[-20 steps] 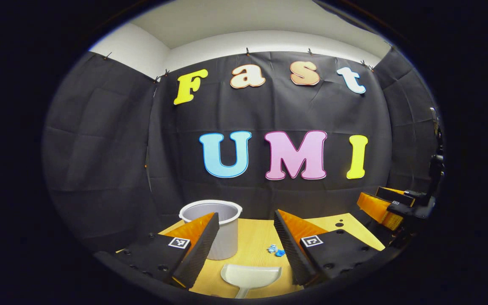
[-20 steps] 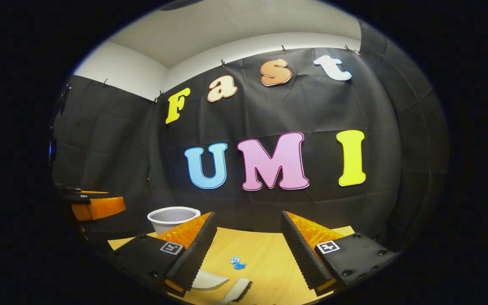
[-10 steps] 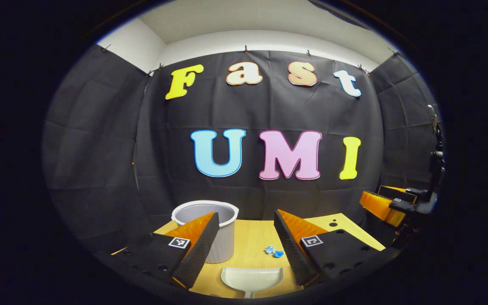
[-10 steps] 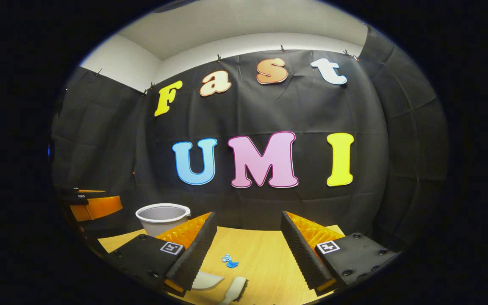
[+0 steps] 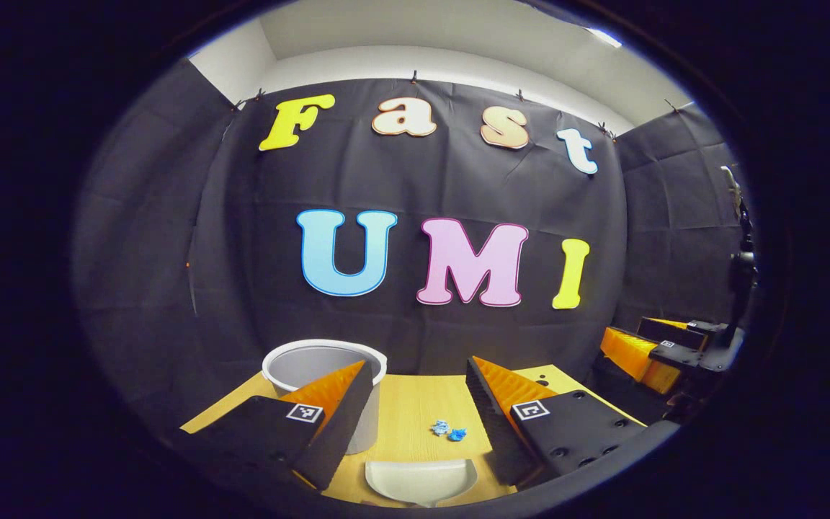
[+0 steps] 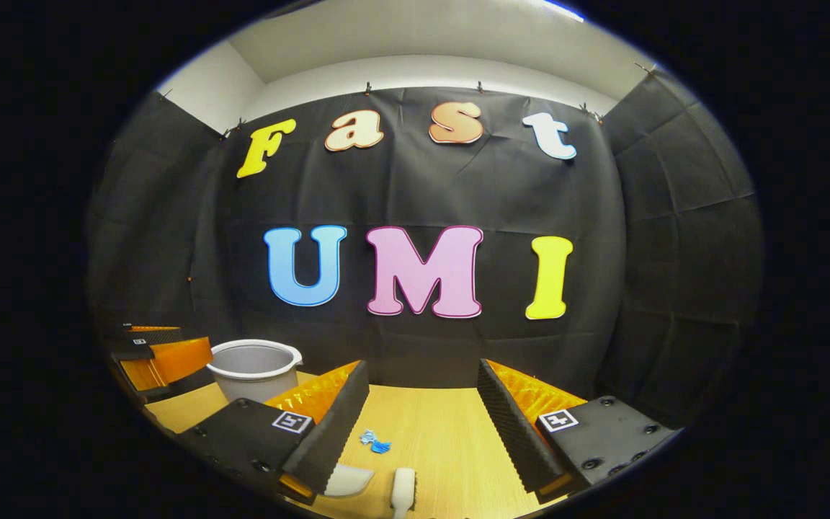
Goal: Pick up the small broom and dustpan from the desktop, sweep the trash into the dustpan with the broom, and then empty the trash into the garbage bin.
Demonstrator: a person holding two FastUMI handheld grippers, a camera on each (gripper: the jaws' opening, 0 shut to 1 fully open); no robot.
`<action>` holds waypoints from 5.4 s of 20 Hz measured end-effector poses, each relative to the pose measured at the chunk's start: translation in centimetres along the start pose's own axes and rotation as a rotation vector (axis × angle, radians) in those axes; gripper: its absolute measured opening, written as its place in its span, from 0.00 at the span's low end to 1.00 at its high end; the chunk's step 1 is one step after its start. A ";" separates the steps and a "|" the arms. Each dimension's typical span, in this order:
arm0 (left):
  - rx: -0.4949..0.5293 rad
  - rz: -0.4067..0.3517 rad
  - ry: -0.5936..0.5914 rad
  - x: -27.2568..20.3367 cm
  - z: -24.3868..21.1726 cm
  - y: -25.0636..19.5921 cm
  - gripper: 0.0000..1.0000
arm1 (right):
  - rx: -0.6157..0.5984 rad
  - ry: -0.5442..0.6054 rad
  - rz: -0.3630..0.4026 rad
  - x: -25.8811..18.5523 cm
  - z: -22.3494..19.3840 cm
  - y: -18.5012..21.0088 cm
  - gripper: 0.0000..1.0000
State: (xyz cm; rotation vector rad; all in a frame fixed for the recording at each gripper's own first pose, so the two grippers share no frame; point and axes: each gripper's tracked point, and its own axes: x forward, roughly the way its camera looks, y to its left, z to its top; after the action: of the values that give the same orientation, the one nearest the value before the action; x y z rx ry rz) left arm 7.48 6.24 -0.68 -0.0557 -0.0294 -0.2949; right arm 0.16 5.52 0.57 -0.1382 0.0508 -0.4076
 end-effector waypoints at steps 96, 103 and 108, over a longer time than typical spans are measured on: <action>0.073 -0.221 1.479 0.6 -32.3 -1.1 0.30 | -0.345 1.414 0.279 10.2 -37.6 -4.8 0.30; 0.264 -0.291 1.519 4.4 -31.7 2.0 0.29 | -0.604 1.293 0.467 22.9 -37.6 -0.8 0.39; 0.374 -0.330 1.507 6.6 -31.6 3.3 0.29 | -0.740 1.296 0.642 23.4 -39.7 2.7 0.39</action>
State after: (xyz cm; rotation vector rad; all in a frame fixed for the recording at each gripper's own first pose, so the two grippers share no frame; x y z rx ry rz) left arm 15.39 5.60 -32.17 0.5555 1.4116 -0.5952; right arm 19.61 -6.32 -39.64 -0.5488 1.4954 0.2448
